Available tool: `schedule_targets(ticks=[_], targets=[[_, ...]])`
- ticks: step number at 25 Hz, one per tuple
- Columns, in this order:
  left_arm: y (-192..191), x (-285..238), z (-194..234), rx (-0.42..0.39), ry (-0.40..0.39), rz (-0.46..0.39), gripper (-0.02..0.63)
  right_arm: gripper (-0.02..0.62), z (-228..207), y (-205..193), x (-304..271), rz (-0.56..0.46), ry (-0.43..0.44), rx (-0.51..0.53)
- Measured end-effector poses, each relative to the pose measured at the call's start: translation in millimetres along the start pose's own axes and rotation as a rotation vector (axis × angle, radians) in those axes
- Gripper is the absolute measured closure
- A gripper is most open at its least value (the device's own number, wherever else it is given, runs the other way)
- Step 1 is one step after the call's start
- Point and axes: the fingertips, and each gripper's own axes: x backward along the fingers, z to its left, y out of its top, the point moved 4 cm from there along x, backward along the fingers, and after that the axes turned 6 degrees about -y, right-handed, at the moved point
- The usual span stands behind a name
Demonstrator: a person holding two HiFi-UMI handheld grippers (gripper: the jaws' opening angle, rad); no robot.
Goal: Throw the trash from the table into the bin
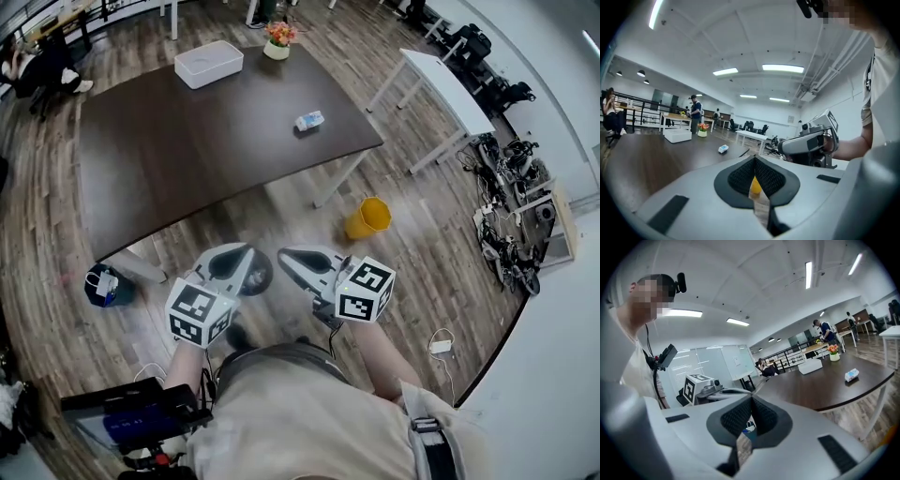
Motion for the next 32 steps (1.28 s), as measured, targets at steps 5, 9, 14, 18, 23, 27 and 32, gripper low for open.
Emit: schedule_targets(ticks=[5, 9, 14, 18, 23, 27, 32], targets=[[15, -49, -55, -0.058, -0.082, 0.034, 0.594, 0.58, -6, -4, 62, -0.006, -0.048, 0.119], [8, -96, -119, -0.182, -0.156, 0.138, 0.594, 0.58, -25, -28, 142, 0.047, -0.196, 0.235], [11, -146, -194, -0.256, -0.186, 0.17, 0.594, 0.58, -50, -37, 246, -0.048, -0.249, 0.108], [5, -171, -249, -0.271, -0.191, 0.185, 0.594, 0.58, -56, -57, 307, -0.093, -0.24, 0.061], [-8, -196, -298, -0.276, -0.158, 0.209, 0.594, 0.58, -73, -78, 366, -0.121, -0.248, 0.034], [-8, -199, -325, -0.283, -0.103, 0.205, 0.594, 0.578, -79, -82, 396, -0.172, -0.209, -0.017], [-14, -190, -327, -0.272, -0.027, 0.235, 0.594, 0.578, -78, -86, 400, -0.173, -0.128, -0.028]])
